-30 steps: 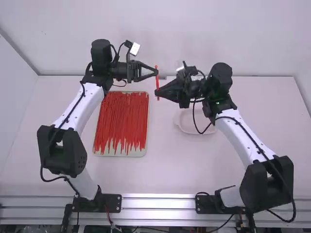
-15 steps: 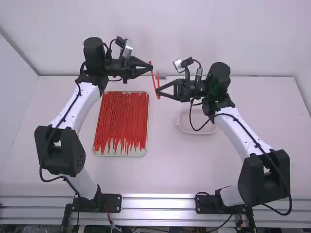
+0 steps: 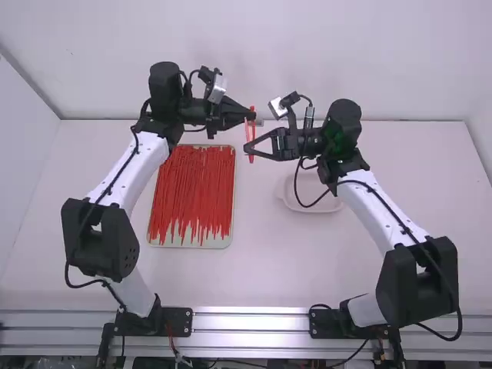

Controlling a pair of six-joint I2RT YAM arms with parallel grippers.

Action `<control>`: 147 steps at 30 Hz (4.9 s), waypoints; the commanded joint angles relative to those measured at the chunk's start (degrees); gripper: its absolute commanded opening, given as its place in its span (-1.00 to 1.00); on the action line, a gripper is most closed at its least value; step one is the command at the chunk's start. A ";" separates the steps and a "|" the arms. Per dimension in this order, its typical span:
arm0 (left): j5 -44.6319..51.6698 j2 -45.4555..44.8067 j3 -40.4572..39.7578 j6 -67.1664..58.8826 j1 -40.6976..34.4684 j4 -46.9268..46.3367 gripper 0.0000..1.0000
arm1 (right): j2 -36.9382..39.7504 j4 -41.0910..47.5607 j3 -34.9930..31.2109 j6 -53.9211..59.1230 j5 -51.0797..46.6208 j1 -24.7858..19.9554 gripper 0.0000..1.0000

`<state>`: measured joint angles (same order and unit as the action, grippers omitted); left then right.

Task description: Fasten the cable tie

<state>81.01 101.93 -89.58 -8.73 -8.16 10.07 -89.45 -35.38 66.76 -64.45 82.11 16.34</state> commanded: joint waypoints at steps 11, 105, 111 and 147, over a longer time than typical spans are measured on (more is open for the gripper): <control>-0.46 -0.24 0.09 -7.80 0.72 -3.21 -0.96 | 0.07 14.60 -0.11 7.80 -2.47 -0.72 -1.00; 2.16 -0.24 0.46 -21.75 -0.96 -8.07 -0.97 | 0.07 14.58 -0.09 4.61 -7.23 -2.19 -1.00; 1.92 -0.24 1.11 -21.77 -2.29 -8.09 -0.97 | 0.07 14.23 -0.09 -1.36 -8.87 -2.47 -1.00; 8.26 -0.26 1.16 -28.59 -3.48 -16.57 -0.97 | 0.07 13.11 -0.09 -2.86 -13.16 -5.77 -1.00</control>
<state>81.30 101.93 -88.75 -36.64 -10.83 -6.24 -89.45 -22.09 66.72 -67.11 73.78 12.47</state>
